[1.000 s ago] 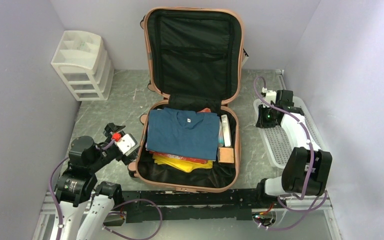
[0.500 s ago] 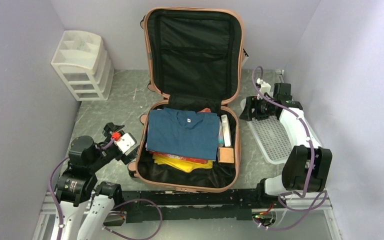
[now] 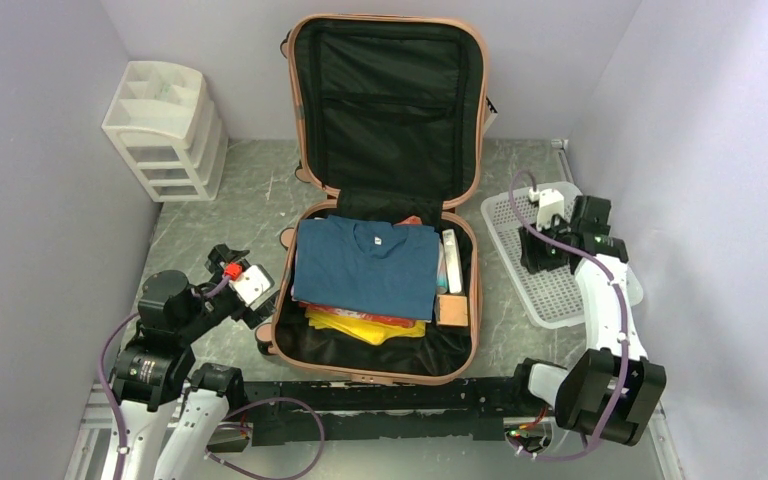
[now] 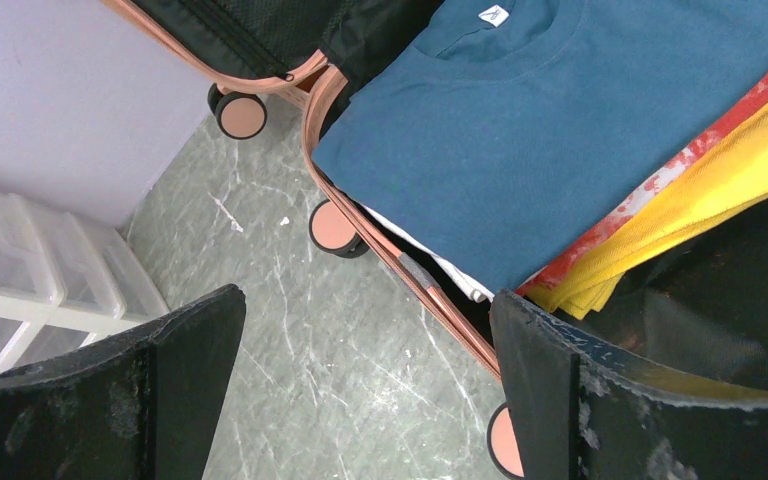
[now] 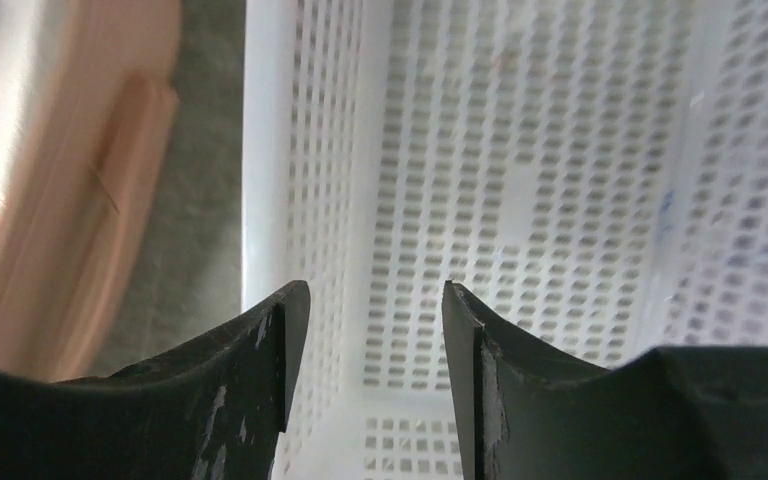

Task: Open, take out, and arrange the luggage
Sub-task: Adjust the bin at the center of the board.

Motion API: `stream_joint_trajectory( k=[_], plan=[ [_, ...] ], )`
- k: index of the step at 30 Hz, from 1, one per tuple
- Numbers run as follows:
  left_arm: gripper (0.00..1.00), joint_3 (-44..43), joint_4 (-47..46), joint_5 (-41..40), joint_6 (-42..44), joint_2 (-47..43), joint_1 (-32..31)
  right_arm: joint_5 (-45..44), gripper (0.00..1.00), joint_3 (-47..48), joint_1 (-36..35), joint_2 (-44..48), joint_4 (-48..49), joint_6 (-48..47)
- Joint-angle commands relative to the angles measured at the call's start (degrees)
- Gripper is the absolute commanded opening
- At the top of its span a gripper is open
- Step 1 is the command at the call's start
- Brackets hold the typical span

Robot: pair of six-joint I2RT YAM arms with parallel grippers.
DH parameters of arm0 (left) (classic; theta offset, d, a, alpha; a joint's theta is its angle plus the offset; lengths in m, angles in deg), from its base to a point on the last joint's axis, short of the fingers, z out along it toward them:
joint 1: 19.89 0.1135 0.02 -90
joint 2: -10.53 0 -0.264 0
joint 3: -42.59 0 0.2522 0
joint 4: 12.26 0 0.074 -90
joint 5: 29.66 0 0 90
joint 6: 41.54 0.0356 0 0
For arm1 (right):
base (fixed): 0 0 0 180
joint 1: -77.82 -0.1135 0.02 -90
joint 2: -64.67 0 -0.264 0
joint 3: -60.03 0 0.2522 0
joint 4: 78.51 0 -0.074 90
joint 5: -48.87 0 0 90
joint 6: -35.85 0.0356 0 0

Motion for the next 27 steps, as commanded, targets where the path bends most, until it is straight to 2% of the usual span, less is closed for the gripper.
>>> stream_joint_trajectory(
  k=[1,8,11,17,23,27],
  plan=[
    [0.97,-0.15,-1.52,0.03,-0.14,0.42,0.26,-3.44,0.54,-6.30,-0.09,1.32,-0.21,-9.29],
    [0.97,-0.12,-1.62,-0.04,-0.19,0.61,0.35,5.73,0.50,-7.87,-2.26,2.65,-6.63,-15.51],
    [0.97,-0.11,-1.70,-0.22,-0.38,0.72,0.43,7.70,0.51,-8.15,-5.61,4.35,-4.54,-13.75],
    [0.97,-0.11,-1.80,-0.30,-0.45,0.80,0.92,5.25,0.51,-6.78,-17.66,0.11,-0.86,-8.05],
    [0.97,-0.11,-2.41,0.25,-0.64,1.78,0.97,5.60,0.53,-5.08,-18.30,0.33,-1.76,-7.61],
    [0.97,-5.02,-0.36,2.25,2.80,9.96,0.97,-0.12,0.62,-1.31,-18.15,6.41,-4.13,-7.47]
  ],
)
